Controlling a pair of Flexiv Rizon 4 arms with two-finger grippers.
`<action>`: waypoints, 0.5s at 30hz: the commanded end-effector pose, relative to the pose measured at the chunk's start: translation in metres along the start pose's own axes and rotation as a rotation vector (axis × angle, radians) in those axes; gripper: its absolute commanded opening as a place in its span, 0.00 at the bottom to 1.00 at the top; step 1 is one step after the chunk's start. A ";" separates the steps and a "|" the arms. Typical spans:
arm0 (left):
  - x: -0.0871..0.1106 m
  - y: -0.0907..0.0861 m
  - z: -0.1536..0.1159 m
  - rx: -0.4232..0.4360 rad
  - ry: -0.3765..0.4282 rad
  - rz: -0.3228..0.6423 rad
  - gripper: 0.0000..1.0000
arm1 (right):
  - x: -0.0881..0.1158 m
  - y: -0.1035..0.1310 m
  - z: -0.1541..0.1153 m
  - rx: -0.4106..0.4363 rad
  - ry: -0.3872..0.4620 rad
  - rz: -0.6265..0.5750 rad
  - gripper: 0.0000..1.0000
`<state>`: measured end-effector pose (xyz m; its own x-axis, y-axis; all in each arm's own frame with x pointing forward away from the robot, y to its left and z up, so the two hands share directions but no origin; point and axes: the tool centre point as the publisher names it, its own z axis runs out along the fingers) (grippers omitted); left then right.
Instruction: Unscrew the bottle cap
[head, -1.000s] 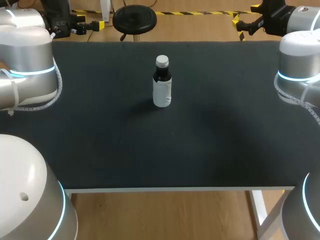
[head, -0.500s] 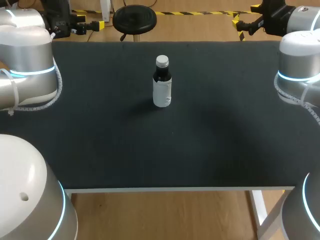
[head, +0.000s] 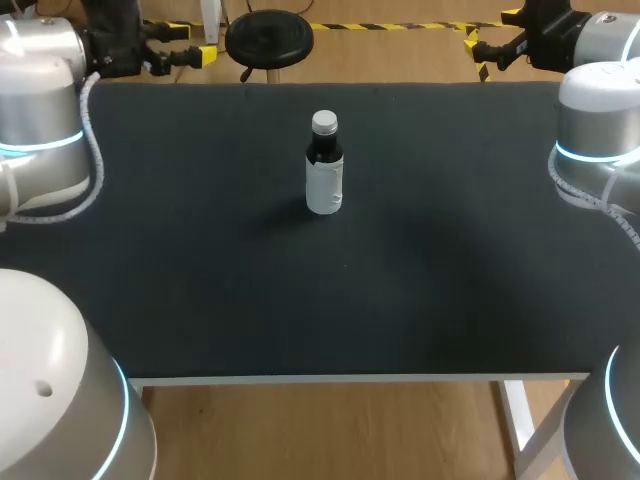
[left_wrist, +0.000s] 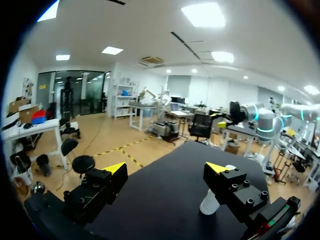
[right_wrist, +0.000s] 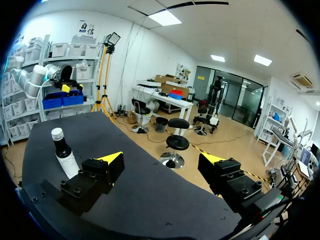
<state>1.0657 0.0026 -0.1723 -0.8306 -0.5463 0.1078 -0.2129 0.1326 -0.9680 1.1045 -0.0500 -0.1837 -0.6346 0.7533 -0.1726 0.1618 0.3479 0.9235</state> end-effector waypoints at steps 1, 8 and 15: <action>0.006 0.012 0.001 0.088 0.236 0.086 1.00 | 0.000 0.000 0.000 -0.001 0.000 0.000 1.00; 0.031 0.024 0.009 0.128 0.388 0.159 1.00 | 0.000 0.000 0.000 -0.001 0.000 0.000 1.00; 0.043 0.032 0.017 0.170 0.479 0.169 1.00 | 0.000 0.000 0.000 -0.001 0.000 0.000 1.00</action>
<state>1.0235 -0.0300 -0.1956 -0.9824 -0.1870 -0.0032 -0.0100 0.0695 -0.9975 1.1045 -0.0500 -0.1837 -0.6346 0.7533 -0.1727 0.1618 0.3479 0.9235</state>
